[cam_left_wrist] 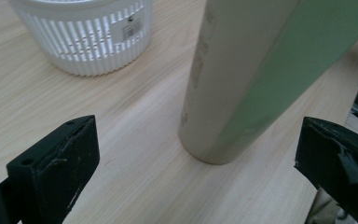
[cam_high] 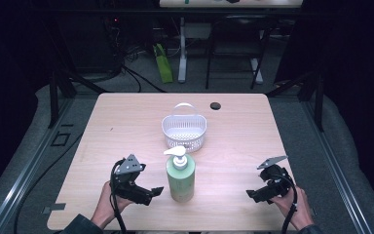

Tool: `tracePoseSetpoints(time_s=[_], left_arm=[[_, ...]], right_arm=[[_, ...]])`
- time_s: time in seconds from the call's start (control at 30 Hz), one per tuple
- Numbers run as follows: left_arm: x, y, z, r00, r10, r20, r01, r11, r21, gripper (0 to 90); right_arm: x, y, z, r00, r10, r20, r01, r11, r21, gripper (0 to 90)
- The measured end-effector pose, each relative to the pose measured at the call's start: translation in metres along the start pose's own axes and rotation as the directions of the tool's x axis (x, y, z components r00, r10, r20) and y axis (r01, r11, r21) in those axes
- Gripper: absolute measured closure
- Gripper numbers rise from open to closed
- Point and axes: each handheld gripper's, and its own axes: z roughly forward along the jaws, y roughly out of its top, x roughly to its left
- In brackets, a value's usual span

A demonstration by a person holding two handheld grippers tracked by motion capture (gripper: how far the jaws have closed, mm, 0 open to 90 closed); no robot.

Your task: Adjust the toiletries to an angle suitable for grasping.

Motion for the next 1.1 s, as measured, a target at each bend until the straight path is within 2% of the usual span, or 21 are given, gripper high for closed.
tracePoseSetpoints(time_s=[0.1, 0.17, 0.4, 0.57, 0.73, 0.93, 1.1], left_arm=[[-0.003, 0.002, 0.003, 0.9999, 0.01, 0.008, -0.01, 0.9999, -0.008, 0.0], [-0.006, 0.007, 0.005, 0.9998, 0.018, 0.013, -0.017, 0.9991, -0.038, 0.0], [-0.016, 0.015, 0.01, 0.999, 0.039, 0.023, -0.037, 0.9966, -0.074, 0.0], [-0.026, 0.024, 0.012, 0.9978, 0.059, 0.031, -0.055, 0.9904, -0.127, 0.0], [-0.031, 0.029, 0.015, 0.9971, 0.068, 0.035, -0.062, 0.9883, -0.139, 0.0], [-0.032, 0.033, 0.017, 0.9978, 0.063, 0.017, -0.06, 0.9845, -0.165, 0.0], [-0.035, 0.036, 0.02, 0.9972, 0.074, 0.011, -0.071, 0.9814, -0.178, 0.0]], right_arm=[[0.0, 0.0, 0.0, 1.0, 0.0, -0.002, 0.0, 1.0, 0.0, 1.1], [0.0, 0.0, 0.0, 1.0, 0.002, -0.006, -0.002, 1.0, 0.001, 1.1], [0.001, 0.0, 0.0, 1.0, -0.002, -0.003, 0.002, 1.0, 0.002, 1.0], [0.001, 0.0, 0.0, 1.0, -0.004, -0.007, 0.004, 1.0, 0.002, 1.0], [0.001, 0.0, -0.001, 1.0, -0.005, -0.008, 0.005, 1.0, 0.0, 1.0], [0.001, -0.001, -0.001, 1.0, -0.005, -0.007, 0.005, 1.0, -0.001, 1.0], [0.001, 0.0, -0.001, 0.9999, -0.003, -0.012, 0.003, 1.0, 0.001, 1.1]])
